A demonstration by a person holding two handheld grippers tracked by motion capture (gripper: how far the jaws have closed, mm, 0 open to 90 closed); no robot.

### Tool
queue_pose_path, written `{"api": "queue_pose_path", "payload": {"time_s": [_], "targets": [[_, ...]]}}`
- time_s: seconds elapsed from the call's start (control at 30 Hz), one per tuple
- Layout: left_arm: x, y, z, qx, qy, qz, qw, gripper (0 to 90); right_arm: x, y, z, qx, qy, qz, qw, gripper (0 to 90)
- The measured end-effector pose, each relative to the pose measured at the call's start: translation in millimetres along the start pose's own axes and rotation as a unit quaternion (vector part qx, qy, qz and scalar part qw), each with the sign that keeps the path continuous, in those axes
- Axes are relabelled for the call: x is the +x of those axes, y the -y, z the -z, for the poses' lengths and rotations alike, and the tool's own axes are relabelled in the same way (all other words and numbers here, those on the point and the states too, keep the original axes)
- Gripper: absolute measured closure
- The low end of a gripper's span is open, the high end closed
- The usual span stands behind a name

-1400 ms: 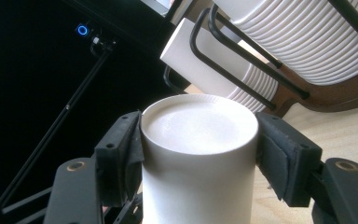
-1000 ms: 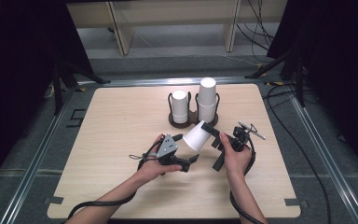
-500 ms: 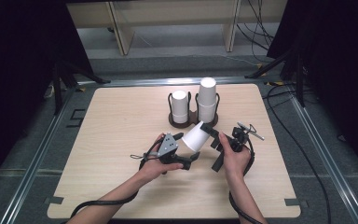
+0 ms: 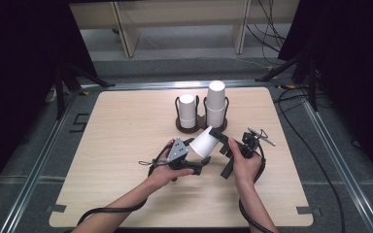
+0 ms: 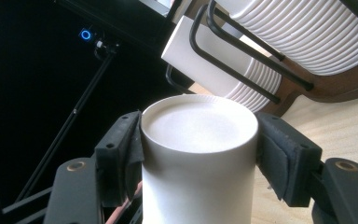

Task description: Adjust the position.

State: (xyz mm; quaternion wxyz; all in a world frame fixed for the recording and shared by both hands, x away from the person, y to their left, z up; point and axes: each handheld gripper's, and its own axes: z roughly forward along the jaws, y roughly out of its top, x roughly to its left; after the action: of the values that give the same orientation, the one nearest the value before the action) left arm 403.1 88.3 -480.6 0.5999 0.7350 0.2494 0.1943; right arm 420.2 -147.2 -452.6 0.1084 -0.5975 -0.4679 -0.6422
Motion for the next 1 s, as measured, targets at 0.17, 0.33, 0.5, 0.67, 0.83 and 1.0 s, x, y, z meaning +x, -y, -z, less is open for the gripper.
{"api": "queue_pose_path", "payload": {"time_s": [0.17,0.33,0.5,0.67,0.83,1.0], "targets": [[2.5,-1.7,-0.2,-0.002,-0.001,0.002,1.0,8.9,0.7,1.1,-1.4,0.001,-0.008,-0.006,1.0,35.4],[2.0,-2.1,-1.3,-0.008,-0.005,0.003,1.0,9.6,1.2,1.7,-2.3,0.002,-0.008,-0.008,0.9999,35.3],[3.1,-2.4,-2.4,-0.018,-0.005,0.004,0.9998,13.2,1.9,2.2,-2.3,0.005,-0.007,-0.014,0.9999,35.3],[3.3,-4.0,-1.1,-0.012,-0.006,-0.002,0.9999,14.3,1.9,2.2,-2.4,-0.004,-0.005,-0.009,0.9999,35.3],[3.0,-6.2,2.7,-0.017,-0.004,-0.005,0.9998,21.2,1.7,2.3,-2.1,-0.011,-0.017,-0.006,0.9998,33.6],[4.0,-7.4,5.6,-0.017,-0.004,-0.008,0.9998,25.0,-0.6,2.7,-2.6,-0.014,-0.021,0.011,0.9996,31.8]]}}
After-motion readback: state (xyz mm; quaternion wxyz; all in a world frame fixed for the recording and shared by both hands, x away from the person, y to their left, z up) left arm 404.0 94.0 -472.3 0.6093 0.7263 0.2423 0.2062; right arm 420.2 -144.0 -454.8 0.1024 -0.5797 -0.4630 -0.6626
